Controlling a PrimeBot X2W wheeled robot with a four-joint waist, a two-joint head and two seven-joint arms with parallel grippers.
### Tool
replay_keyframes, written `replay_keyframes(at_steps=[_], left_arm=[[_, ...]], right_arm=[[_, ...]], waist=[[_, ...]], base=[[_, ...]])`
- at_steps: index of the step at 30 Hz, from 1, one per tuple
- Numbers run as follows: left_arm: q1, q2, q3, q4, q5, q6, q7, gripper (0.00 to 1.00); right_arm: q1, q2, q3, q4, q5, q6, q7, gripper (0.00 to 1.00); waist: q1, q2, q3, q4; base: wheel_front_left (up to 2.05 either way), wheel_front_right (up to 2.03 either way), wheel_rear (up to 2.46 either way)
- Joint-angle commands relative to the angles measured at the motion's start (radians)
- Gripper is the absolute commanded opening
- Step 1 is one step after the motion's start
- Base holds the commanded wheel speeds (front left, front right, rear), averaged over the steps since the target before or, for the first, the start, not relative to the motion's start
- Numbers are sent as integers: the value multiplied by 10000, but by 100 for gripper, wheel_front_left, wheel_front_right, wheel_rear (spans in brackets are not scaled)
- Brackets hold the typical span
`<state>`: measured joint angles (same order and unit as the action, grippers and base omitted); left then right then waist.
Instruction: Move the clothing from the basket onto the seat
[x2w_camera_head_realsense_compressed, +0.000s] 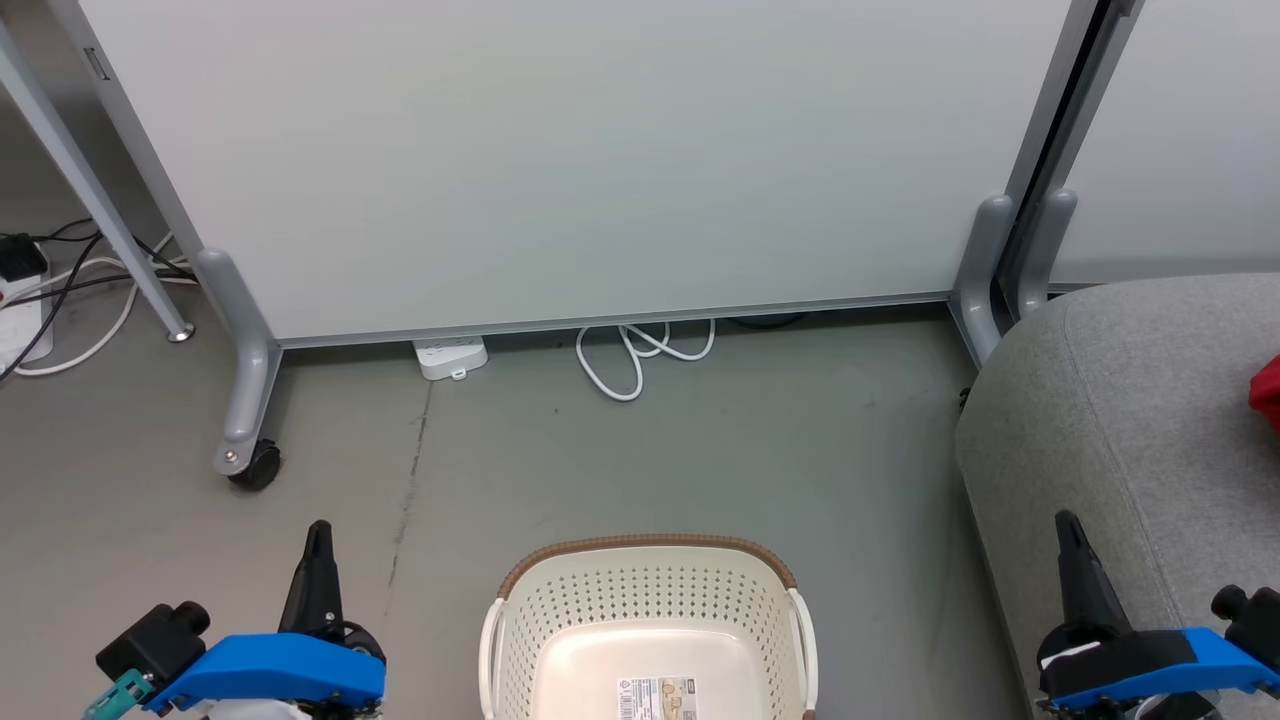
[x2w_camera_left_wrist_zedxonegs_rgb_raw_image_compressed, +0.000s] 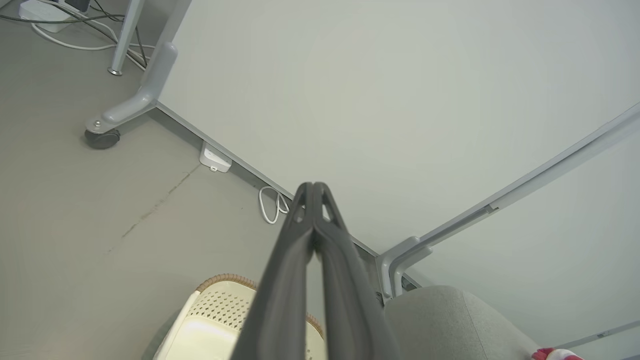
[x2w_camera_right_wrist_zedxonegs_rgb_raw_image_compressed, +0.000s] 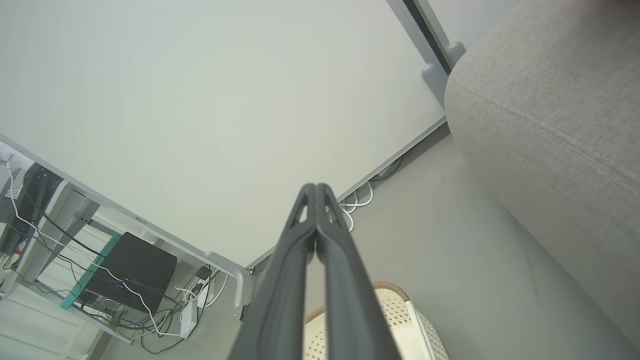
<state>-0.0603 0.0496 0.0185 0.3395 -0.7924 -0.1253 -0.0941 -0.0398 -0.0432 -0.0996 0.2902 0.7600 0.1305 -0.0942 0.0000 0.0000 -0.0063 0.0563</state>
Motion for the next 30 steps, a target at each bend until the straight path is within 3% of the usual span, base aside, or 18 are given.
replay_keyframes(at_steps=[1,30], left_arm=[[-284,12,74,-188,-331,-31,74,0],[-415,11,473,-528,-3689,-53,941,0]], right_arm=[[-314,-65,-20,-168,365,3,73,0],[-506,-82,-80,-310,3863,4,944,0]], waist=[[0,0,1,-8],[0,0,33,-196]], base=[[0,0,0],[0,0,0]])
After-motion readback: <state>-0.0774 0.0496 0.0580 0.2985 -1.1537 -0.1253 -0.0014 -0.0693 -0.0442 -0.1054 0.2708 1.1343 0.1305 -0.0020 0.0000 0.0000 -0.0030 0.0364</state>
